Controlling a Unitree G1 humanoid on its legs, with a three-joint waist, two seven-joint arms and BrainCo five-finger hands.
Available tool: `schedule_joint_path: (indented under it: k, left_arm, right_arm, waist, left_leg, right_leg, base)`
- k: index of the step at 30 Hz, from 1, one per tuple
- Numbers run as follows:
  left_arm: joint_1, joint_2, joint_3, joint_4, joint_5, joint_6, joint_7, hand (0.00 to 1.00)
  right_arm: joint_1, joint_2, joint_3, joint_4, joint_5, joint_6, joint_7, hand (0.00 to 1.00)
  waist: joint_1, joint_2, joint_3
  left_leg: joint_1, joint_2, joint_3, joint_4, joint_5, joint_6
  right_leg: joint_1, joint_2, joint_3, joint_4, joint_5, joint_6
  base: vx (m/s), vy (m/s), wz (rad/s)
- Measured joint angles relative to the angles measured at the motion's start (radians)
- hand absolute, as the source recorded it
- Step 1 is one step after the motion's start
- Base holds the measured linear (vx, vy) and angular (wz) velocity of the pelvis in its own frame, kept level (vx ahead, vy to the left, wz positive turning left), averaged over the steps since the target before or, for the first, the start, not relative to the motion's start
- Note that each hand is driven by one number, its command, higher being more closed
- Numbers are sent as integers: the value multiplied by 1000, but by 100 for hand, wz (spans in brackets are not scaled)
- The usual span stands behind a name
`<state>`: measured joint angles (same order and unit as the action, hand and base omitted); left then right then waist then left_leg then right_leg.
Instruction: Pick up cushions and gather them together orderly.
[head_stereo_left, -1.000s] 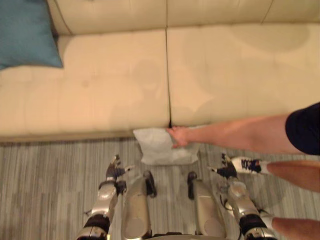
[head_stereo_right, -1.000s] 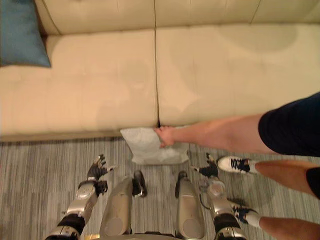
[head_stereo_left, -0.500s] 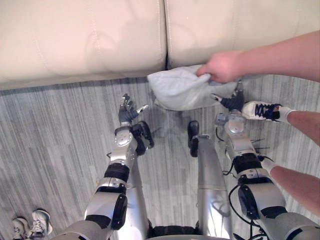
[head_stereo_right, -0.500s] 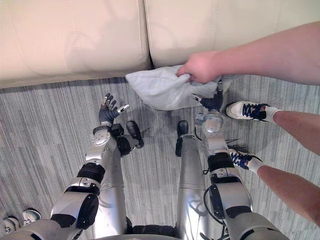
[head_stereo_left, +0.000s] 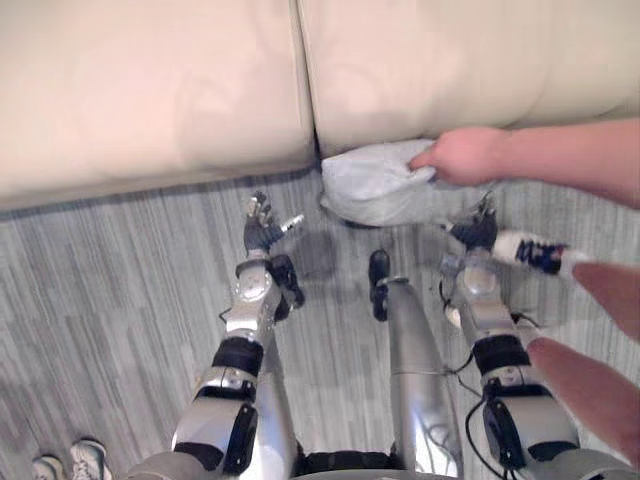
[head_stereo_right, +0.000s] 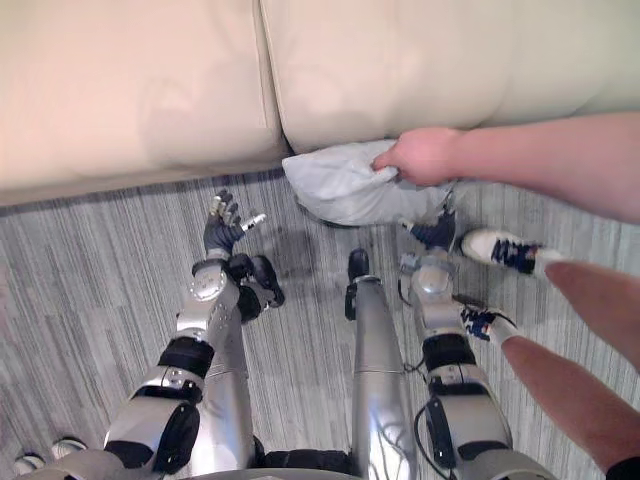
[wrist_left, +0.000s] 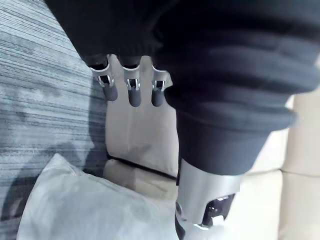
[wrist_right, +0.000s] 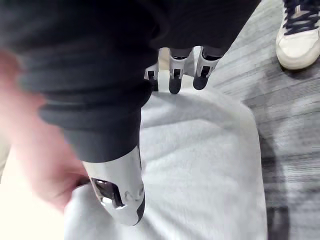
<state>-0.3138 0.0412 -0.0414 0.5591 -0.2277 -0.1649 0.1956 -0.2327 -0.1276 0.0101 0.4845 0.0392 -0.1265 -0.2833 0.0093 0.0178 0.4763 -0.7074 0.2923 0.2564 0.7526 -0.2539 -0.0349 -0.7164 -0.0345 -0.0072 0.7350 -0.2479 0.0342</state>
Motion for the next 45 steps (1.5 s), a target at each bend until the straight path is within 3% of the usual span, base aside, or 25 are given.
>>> schedule_joint_path:
  k: [6, 9, 16, 19, 23, 26, 29, 30, 32, 33, 34, 37, 39, 40, 42, 43, 44, 45]
  left_arm:
    - [287, 54, -29, 18, 65, 2, -63, 0]
    - [348, 83, -30, 93, 93, 3, -92, 0]
    - [405, 106, 14, 172, 129, 7, -133, 0]
    - [423, 105, 14, 193, 143, 8, -137, 0]
    - [423, 98, 14, 223, 151, 9, -141, 0]
    - [419, 100, 14, 228, 150, 9, -147, 0]
    - [423, 108, 18, 227, 150, 9, -148, 0]
    - [422, 111, 18, 225, 150, 9, -148, 0]
    - [424, 112, 28, 226, 150, 11, -149, 0]
    - [430, 114, 39, 225, 150, 13, -150, 0]
    - [440, 122, 45, 225, 150, 17, -152, 0]
    - [445, 145, 48, 227, 151, 29, -153, 0]
    - [451, 150, 48, 230, 152, 30, -154, 0]
    - [448, 143, 47, 234, 154, 31, -157, 0]
    - [448, 130, 45, 232, 157, 29, -160, 0]
    - [447, 127, 45, 235, 157, 28, -167, 0]
    - [448, 122, 45, 236, 157, 29, -170, 0]
    - [449, 103, 45, 235, 157, 29, -172, 0]
  right_arm:
    - [301, 45, -22, -35, -10, -8, 77, 0]
    - [358, 36, -59, 74, -10, -19, 113, 0]
    - [413, 21, -137, 224, -5, -18, 179, 0]
    - [418, 13, -140, 248, -1, -19, 185, 0]
    - [397, 3, -141, 263, 0, -18, 196, 0]
    - [382, 4, -150, 266, 2, -19, 197, 0]
    - [327, 0, -147, 264, 10, -17, 196, 0]
    - [316, 0, -148, 265, 10, -15, 194, 0]
    - [309, -1, -147, 265, 10, -13, 194, 0]
    - [309, -3, -147, 265, 9, -8, 193, 0]
    - [307, -9, -146, 265, 9, -3, 192, 0]
    - [293, -34, -107, 265, -2, -2, 189, 0]
    - [289, -42, -93, 265, -15, -1, 190, 0]
    - [292, -53, -77, 265, -29, 4, 190, 0]
    - [288, -75, -29, 264, -47, 8, 192, 0]
    - [266, -77, 4, 265, -53, 10, 193, 0]
    - [258, -77, 12, 265, -54, 10, 193, 0]
    - [240, -81, 22, 265, -60, 11, 192, 0]
  waist:
    - [6, -8, -170]
    - [-12, -8, -237]
    - [-48, -1, -285]
    - [-45, 1, -308]
    - [-48, 6, -313]
    - [-47, 0, -314]
    - [-48, -17, -305]
    - [-50, -26, -298]
    - [-49, -23, -286]
    - [-47, -33, -287]
    - [-48, -34, -282]
    - [-46, -32, -279]
    - [-49, -24, -276]
    - [-54, 0, -274]
    - [-45, 33, -283]
    - [-40, 38, -281]
    - [-40, 39, -280]
    - [-37, 43, -270]
  left_leg:
    - [319, -43, 47, -237, 41, -23]
    - [422, -86, 50, -363, 86, -33]
    - [594, -115, 54, -509, 132, -44]
    - [617, -115, 53, -508, 133, -44]
    - [624, -118, 20, -516, 132, -44]
    - [633, -119, 60, -521, 124, -45]
    - [614, -110, 128, -467, 44, -38]
    - [617, -101, 179, -457, 25, -30]
    - [646, -70, 276, -457, 14, -35]
    - [678, -55, 328, -454, 7, -46]
    - [712, -49, 383, -452, -1, -59]
    - [762, -33, 458, -467, -16, -99]
    - [789, -29, 464, -463, -33, -116]
    - [813, -7, 470, -456, -52, -139]
    - [825, 45, 469, -382, -51, -146]
    - [770, 99, 402, -217, -17, -100]
    - [743, 113, 359, -147, 9, -62]
    - [682, 104, 229, -21, 26, -61]
  right_leg:
    - [310, -7, -3, -225, 26, 5]
    - [406, -22, -8, -328, 50, 11]
    - [595, -17, -17, -493, 93, 14]
    - [613, -7, 15, -511, 104, 12]
    - [607, 16, 98, -576, 172, 17]
    - [569, 32, 203, -606, 230, 30]
    - [499, 62, 344, -638, 283, 58]
    - [484, 48, 311, -651, 280, 42]
    - [460, -6, 88, -641, 279, -28]
    - [450, -44, -84, -609, 265, -87]
    - [455, -85, -245, -597, 249, -119]
    - [459, -122, -436, -578, 259, -111]
    - [448, -102, -399, -558, 292, -70]
    - [447, -71, -390, -541, 290, -68]
    - [448, -21, -353, -537, 270, -75]
    - [456, 7, -324, -537, 263, -85]
    - [467, 13, -314, -545, 264, -88]
    - [506, 17, -287, -569, 268, -97]
  base:
    - [199, -5, 3]
    - [179, 7, 11]
    - [105, 2, 2]
    - [36, -6, -32]
    - [-28, 15, -57]
    - [-123, 69, -100]
    - [-196, 89, -165]
    - [-232, 73, -154]
    - [-181, 26, -146]
    - [-48, 3, -143]
    - [-15, 11, -142]
    - [43, -43, -134]
    - [105, -71, -108]
    - [138, -75, -89]
    - [226, -64, -94]
    - [269, -85, -95]
    - [297, -108, -79]
    - [236, -41, -50]
